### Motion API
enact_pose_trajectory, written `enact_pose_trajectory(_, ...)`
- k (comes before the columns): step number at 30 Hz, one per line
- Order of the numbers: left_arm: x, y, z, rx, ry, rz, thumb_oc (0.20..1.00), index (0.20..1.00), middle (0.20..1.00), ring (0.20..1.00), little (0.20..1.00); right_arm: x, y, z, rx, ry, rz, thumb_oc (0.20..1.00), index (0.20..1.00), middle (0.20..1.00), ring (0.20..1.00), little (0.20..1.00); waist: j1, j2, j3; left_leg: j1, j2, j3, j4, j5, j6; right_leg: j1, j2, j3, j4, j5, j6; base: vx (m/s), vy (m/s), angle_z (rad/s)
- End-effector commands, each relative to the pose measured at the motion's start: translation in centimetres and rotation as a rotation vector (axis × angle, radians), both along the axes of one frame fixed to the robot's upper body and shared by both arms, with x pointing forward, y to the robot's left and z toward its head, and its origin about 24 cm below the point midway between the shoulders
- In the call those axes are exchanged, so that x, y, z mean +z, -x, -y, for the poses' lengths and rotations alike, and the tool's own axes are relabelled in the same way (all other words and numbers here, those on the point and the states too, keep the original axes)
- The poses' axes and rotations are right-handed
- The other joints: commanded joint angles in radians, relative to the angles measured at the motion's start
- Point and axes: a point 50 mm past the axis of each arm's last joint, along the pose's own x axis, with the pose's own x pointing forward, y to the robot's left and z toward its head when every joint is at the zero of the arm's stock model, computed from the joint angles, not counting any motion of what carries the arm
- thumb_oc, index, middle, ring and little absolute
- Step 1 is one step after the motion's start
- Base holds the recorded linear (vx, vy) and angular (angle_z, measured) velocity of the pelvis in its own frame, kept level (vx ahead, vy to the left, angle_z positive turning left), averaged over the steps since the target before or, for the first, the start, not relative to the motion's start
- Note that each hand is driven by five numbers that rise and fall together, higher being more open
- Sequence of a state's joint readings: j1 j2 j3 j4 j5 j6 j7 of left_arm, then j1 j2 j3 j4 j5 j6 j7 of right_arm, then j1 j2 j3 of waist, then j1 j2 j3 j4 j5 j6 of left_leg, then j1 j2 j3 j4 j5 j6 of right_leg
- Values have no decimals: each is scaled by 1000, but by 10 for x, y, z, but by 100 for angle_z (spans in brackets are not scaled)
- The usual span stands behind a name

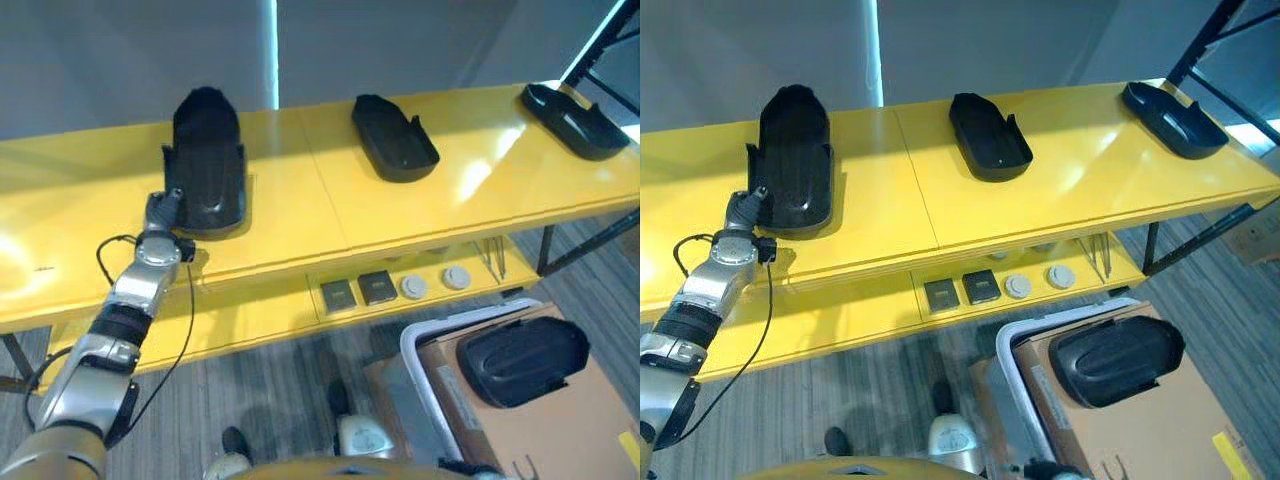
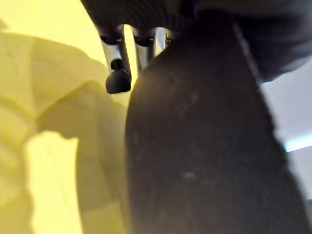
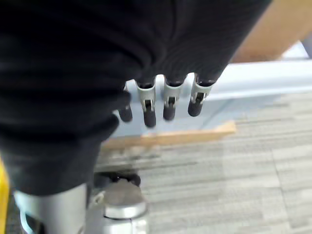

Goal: Move parts from the plastic box to the shelf.

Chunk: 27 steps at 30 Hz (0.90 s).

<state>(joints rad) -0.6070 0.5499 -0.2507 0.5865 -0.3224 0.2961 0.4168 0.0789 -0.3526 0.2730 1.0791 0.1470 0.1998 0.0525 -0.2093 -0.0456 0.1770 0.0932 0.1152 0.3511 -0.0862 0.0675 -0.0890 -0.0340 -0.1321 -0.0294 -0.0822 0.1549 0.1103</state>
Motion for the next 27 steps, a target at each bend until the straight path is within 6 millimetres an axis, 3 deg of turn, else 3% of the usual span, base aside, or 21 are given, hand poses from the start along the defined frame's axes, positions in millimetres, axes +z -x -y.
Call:
enact_pose_trajectory(1,21,-13,-9,78,-15,37,200,200,200,200,200,3,6,17,91,78,-51,1000,1000,1000,1000,1000,1,44,-55,-40,62,-20,90,-42,19,-17,65,6,83,-94,30,47,50,-27)
enact_pose_trajectory(11,-29,0,-28,193,-59,-289,200,200,200,200,200,3,6,20,144,96,-56,1000,1000,1000,1000,1000,-41,49,-52,-18,48,12,108,-78,35,-7,63,50,86,-103,37,44,9,-13)
enact_pose_trajectory(19,-49,8,-24,172,-24,-390,200,200,200,200,200,5,-4,20,179,112,-42,1000,1000,1000,1000,1000,-47,64,-36,-25,47,16,115,-78,35,-10,65,56,89,-110,31,-5,12,-1)
enact_pose_trajectory(20,-51,9,-24,173,-24,-401,573,573,573,573,573,5,-4,21,181,114,-42,1000,1000,1000,1000,1000,-47,65,-36,-24,46,16,115,-78,35,-8,65,56,88,-110,31,0,0,0)
enact_pose_trajectory(21,-53,11,-24,172,-25,-410,1000,1000,1000,1000,1000,5,-4,21,182,115,-43,1000,1000,1000,1000,1000,-47,65,-37,-22,46,17,115,-78,35,-6,64,55,87,-111,31,0,0,0)
enact_pose_trajectory(27,-45,10,-35,206,-108,-378,1000,1000,1000,1000,1000,6,-6,23,205,121,-48,1000,1000,1000,1000,1000,-39,68,-40,-14,45,16,109,-73,31,10,60,42,78,-112,31,5,1,0)
